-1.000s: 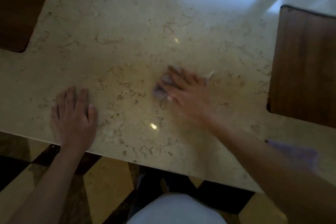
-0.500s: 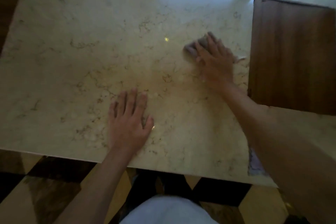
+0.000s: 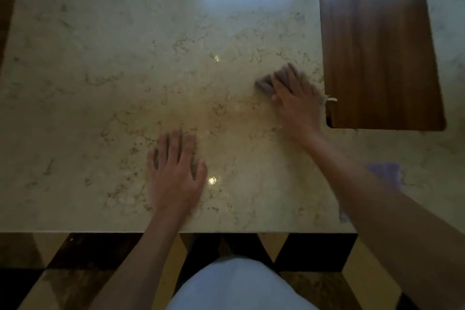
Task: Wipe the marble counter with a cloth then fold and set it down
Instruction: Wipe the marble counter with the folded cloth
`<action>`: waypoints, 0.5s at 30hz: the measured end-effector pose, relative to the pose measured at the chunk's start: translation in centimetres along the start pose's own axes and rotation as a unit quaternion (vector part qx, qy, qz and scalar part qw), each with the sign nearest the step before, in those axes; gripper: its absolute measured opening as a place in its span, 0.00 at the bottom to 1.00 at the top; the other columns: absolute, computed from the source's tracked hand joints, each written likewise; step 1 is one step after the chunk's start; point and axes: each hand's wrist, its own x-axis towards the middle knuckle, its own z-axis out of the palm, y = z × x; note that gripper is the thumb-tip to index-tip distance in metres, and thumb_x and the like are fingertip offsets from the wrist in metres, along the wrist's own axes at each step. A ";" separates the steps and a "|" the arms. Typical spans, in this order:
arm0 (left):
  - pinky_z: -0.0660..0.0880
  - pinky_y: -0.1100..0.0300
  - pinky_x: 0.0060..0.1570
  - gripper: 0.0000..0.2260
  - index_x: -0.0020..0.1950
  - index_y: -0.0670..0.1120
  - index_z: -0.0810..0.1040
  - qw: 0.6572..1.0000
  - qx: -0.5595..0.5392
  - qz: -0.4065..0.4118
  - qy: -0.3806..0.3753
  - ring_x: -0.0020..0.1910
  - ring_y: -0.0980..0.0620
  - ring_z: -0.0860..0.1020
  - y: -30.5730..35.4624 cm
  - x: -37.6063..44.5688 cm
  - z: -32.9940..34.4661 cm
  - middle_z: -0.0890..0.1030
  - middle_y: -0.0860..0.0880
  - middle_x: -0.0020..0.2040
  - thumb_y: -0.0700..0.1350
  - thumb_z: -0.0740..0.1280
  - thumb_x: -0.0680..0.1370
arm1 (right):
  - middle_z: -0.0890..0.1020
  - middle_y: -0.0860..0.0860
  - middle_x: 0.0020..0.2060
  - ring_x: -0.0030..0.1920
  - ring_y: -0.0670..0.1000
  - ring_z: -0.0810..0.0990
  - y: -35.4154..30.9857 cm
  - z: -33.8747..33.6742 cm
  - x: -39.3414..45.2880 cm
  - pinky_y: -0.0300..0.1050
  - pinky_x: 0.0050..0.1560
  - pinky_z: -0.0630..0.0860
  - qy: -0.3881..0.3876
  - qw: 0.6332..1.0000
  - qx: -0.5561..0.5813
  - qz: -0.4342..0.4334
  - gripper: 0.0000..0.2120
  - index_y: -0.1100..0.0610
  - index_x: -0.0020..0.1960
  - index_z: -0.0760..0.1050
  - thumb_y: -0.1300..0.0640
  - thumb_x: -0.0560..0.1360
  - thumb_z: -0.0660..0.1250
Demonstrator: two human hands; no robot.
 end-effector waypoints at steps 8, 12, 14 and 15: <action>0.65 0.40 0.69 0.21 0.71 0.40 0.71 0.978 -0.190 -0.025 0.084 0.70 0.38 0.70 -5.4 -1.0 -2.3 0.73 0.39 0.71 0.47 0.58 0.80 | 0.66 0.55 0.78 0.78 0.61 0.62 -17.0 5.7 -14.4 0.58 0.70 0.64 -0.020 0.976 0.060 -0.207 0.19 0.51 0.73 0.72 0.52 0.83 0.59; 0.58 0.39 0.72 0.26 0.76 0.45 0.65 0.997 -0.019 -0.073 0.034 0.76 0.37 0.61 -14.0 -2.7 -3.0 0.65 0.40 0.77 0.54 0.54 0.81 | 0.59 0.52 0.81 0.80 0.60 0.58 -11.0 4.7 -17.2 0.61 0.73 0.64 -0.033 0.977 0.006 -0.212 0.22 0.47 0.78 0.64 0.51 0.84 0.56; 0.54 0.39 0.74 0.28 0.79 0.48 0.60 0.998 0.011 -0.070 -0.001 0.78 0.38 0.57 -16.0 -3.1 -2.5 0.61 0.42 0.80 0.58 0.50 0.81 | 0.57 0.54 0.81 0.79 0.63 0.59 -8.2 4.2 -14.4 0.64 0.73 0.64 0.001 1.000 -0.002 -0.023 0.24 0.48 0.79 0.62 0.49 0.83 0.55; 0.53 0.39 0.74 0.28 0.80 0.49 0.58 0.998 0.013 -0.065 -0.007 0.78 0.38 0.57 -16.3 -3.2 -2.3 0.60 0.42 0.80 0.58 0.49 0.81 | 0.56 0.55 0.81 0.78 0.65 0.59 -8.0 3.9 -12.6 0.65 0.74 0.62 0.015 0.997 0.002 0.079 0.25 0.49 0.79 0.61 0.49 0.83 0.54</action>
